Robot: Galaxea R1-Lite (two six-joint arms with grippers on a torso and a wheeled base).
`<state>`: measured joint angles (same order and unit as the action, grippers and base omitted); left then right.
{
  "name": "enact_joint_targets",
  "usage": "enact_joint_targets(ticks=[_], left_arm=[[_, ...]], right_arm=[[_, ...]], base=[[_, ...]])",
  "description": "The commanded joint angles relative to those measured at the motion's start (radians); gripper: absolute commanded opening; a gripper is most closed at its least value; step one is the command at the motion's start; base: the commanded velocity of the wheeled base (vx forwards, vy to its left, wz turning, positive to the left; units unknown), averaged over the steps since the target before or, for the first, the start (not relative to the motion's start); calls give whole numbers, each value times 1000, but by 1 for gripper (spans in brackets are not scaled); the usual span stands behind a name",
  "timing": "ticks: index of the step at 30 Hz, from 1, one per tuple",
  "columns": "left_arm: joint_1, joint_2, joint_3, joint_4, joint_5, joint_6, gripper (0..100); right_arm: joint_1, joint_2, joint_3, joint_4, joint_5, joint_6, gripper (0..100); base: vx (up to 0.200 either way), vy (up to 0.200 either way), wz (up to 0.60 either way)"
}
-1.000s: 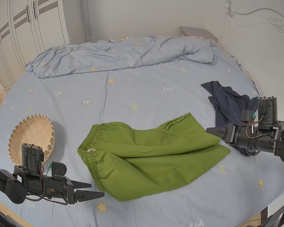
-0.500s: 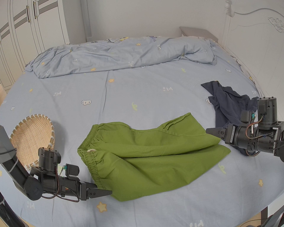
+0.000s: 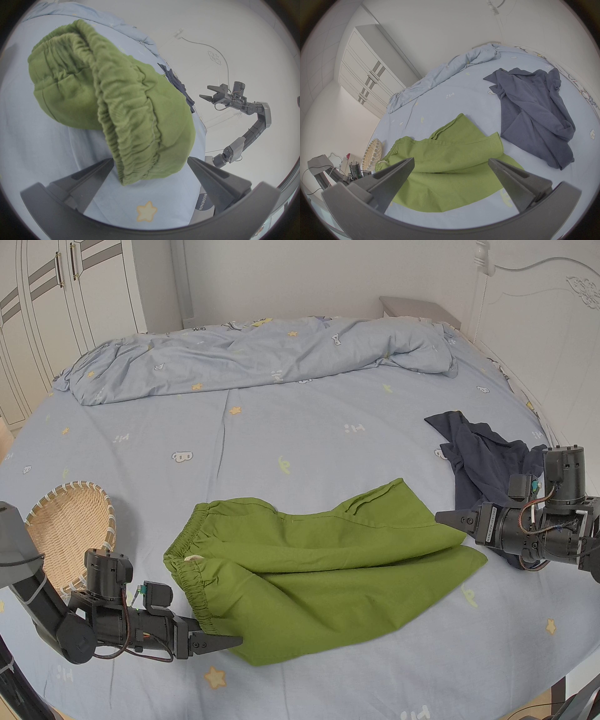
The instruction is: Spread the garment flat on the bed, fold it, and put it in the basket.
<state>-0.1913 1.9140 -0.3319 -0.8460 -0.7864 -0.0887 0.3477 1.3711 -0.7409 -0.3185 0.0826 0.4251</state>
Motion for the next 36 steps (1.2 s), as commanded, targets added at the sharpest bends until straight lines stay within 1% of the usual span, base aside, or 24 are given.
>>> enact_joint_targets(ticks=[1, 8, 10, 15, 17, 25, 27, 28, 30, 36], left_arm=[[0, 20, 2, -25, -2, 0, 100], [-5, 48, 10, -87, -10, 0, 100], [-8, 51, 22, -114, -33, -2, 100], [-7, 48, 36, -124, -83, -2, 100], [-5, 43, 39, -124, -85, -2, 100], [6, -47, 142, -156, -91, -3, 100], [6, -49, 143, -156, -91, -3, 100], [4, -78, 162, -156, -117, -6, 100], [4, -81, 171, -156, -136, -8, 100], [4, -67, 172, -156, -140, -8, 100]], right_arm=[[2, 2, 5, -7, 0, -2, 100], [1, 2, 21, -47, 0, -6, 100], [-1, 0, 26, -53, 0, -9, 100], [1, -1, 26, -53, -1, -11, 100], [1, -1, 26, -53, 0, -11, 100], [1, -1, 26, -53, 0, -11, 100], [1, -1, 26, -53, 0, -11, 100], [1, -3, 26, -53, 0, -11, 100], [1, -3, 26, -53, 0, -11, 100], [-3, -4, 26, -53, -1, -12, 100]], base=[[0, 0, 0], [0, 0, 0], [0, 0, 0], [0, 0, 0], [0, 0, 0], [0, 0, 0], [0, 0, 0], [0, 0, 0], [0, 0, 0], [0, 0, 0]])
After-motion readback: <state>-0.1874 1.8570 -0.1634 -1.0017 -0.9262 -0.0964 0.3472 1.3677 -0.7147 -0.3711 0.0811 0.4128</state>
